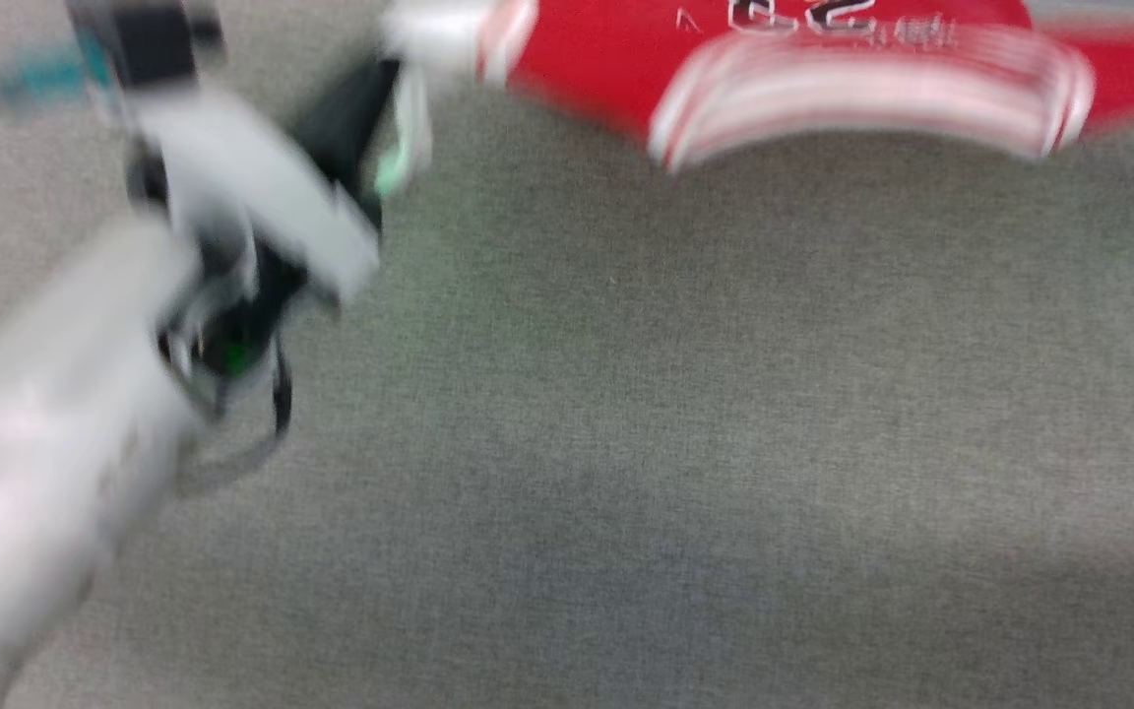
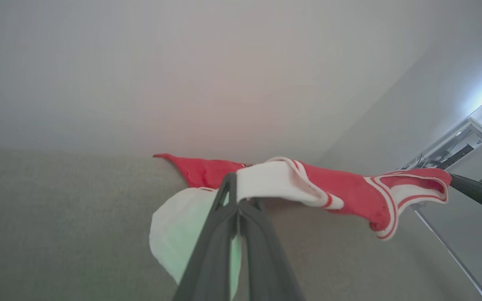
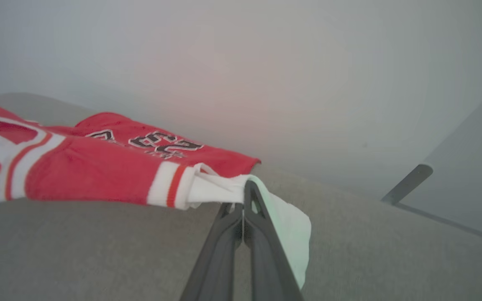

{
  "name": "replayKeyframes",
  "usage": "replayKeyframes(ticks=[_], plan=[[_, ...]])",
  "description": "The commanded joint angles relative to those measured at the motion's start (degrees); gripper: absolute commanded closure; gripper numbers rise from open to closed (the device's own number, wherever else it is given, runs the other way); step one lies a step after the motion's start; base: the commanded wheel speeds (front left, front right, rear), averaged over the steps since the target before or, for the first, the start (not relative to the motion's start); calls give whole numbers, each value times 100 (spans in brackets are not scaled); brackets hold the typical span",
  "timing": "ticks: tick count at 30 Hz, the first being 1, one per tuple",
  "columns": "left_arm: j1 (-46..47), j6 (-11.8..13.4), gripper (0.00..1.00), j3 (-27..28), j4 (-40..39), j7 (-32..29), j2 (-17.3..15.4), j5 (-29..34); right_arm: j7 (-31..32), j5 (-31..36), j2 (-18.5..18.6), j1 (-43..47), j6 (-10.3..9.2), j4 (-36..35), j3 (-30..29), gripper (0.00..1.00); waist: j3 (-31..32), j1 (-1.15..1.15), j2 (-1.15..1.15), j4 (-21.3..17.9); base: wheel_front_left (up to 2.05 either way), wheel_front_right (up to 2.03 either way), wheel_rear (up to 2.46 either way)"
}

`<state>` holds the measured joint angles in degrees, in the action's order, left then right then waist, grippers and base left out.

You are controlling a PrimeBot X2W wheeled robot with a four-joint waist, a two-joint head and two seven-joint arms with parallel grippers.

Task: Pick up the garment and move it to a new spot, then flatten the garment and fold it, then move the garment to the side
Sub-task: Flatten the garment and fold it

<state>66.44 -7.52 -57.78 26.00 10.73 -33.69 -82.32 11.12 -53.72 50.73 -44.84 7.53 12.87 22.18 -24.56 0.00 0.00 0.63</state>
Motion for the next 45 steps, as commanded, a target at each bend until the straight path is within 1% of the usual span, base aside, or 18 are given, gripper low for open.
replayKeyframes(ticks=[1, 4, 7, 10, 14, 17, 20, 24, 28, 31, 34, 37, 39, 41, 43, 45], plan=[[-163, 9, 100, -29, -111, 57, -58, -8, 36, -67, 52, 208, -8, -114, -98, 100, 90, 0, 0, -18, 0, 0, 0], [-833, 10, 100, -125, -582, 195, -377, -132, 316, -74, 128, 1201, -8, -720, -470, 100, 196, 0, 0, -36, 0, 0, 0], [-1411, 10, 100, -263, -1025, 278, -642, -177, 683, -61, 81, 2156, -8, -1291, -889, 100, 298, 0, 0, -24, 0, 0, 0], [-1866, 9, 100, -368, -1473, 328, -871, -232, 1126, -1, -49, 3033, -8, -1861, -1319, 100, 377, 0, 0, -3, 0, 0, 0], [-2334, 9, 100, -591, -1979, 353, -1184, -133, 1838, 134, -279, 4158, -7, -2550, -1850, 100, 478, 0, 0, 55, 0, 0, 0], [-2634, 8, 100, -725, -2253, 361, -1433, -134, 2328, 246, -556, 4897, -7, -3035, -2248, 100, 546, 0, 0, 98, 0, 0, 0], [-2932, 8, 100, -871, -2566, 364, -1639, -153, 2834, 252, -856, 5575, -7, -3484, -2581, 100, 584, 0, 0, 123, 0, 0, 0], [-3313, 8, 100, -982, -2965, 378, -1982, -243, 3513, 145, -1135, 6379, -7, -4008, -2918, 100, 601, 0, 0, 159, 0, 0, 0], [-3638, 8, 100, -1077, -3322, 386, -2291, -302, 3953, 59, -1410, 6963, -7, -4434, -3280, 100, 619, 0, 0, 183, 0, 0, 0], [-3822, 34, 100, -1153, -3537, 388, -2456, -291, 4230, -18, -1547, 7258, -7, -4671, -3450, 100, 645, 0, 0, 181, 0, 0, 0], [-3947, 116, 100, -1217, -3723, 361, -2558, -212, 4454, -88, -1630, 7428, -7, -4853, -3526, 100, 654, 0, 0, 166, 0, 0, 0], [-3951, 229, 100, -1240, -3787, 352, -2530, -130, 4542, -65, -1665, 7419, -7, -4915, -3590, 100, 621, 0, 0, 169, 0, 0, 0], [-3905, 298, 100, -1250, -3742, 325, -2438, -94, 4583, -19, -1644, 7303, -7, -4880, -3531, 100, 587, 0, 0, 158, 0, 0, 0], [-3854, 369, 100, -1247, -3630, 311, -2341, -76, 4625, 83, -1520, 7178, -7, -4769, -3391, 100, 553, 0, 0, 138, 0, 0, 0], [-3812, 472, 100, -1259, -3476, 262, -2211, -20, 4600, 190, -1446, 6987, -7, -4593, -3195, 100, 516, 0, 0, 110, 0, 0, 0], [-3780, 524, 100, -1277, -3310, 247, -2036, 19, 4533, 295, -1375, 6750, -7, -4344, -2935, 100, 472, 0, 0, 84, 0, 0, 0]])
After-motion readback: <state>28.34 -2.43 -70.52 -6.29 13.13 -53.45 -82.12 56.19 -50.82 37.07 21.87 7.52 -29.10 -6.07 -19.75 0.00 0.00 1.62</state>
